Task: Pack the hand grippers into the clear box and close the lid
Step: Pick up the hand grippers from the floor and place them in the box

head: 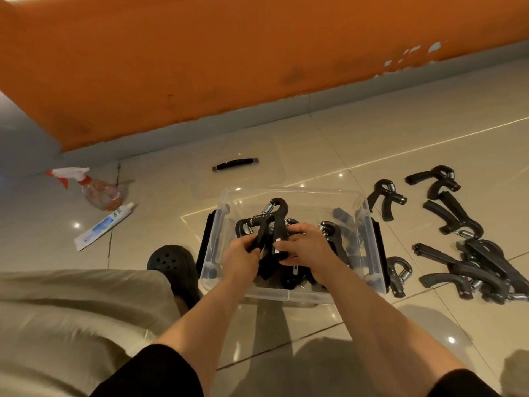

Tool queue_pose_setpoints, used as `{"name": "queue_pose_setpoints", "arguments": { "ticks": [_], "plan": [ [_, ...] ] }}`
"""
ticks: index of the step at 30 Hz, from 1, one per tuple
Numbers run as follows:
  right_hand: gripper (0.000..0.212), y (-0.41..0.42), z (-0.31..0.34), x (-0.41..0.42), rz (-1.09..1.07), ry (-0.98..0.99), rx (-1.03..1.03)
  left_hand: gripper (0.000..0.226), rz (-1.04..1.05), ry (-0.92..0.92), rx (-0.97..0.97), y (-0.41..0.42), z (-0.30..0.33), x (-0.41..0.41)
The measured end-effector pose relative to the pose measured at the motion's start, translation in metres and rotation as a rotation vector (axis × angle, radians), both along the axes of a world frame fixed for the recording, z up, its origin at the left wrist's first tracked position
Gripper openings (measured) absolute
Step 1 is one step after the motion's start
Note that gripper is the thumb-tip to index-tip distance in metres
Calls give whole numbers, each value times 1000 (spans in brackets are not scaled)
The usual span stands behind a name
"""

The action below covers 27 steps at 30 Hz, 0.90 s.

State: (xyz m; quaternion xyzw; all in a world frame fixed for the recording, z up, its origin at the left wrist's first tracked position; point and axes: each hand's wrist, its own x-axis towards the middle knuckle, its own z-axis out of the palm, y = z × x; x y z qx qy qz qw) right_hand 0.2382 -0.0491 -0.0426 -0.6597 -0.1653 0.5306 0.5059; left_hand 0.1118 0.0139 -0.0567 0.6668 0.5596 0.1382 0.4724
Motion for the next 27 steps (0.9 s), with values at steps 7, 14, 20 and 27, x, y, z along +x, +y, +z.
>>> {"name": "queue_pose_setpoints", "arguments": {
  "ticks": [7,14,20,27],
  "plan": [
    [58,23,-15,-34,259,-90,168,25,26,-191,-114,19,1,-1],
    [35,33,-28,-24,183,-339,17,42,105,84,-57,38,-9,0],
    [33,22,-39,-1,105,-674,-195,57,-116,283,-38,38,-20,-2],
    [43,21,-45,-4,132,-637,-231,51,-316,425,-119,39,-22,-3]
  ]
}}
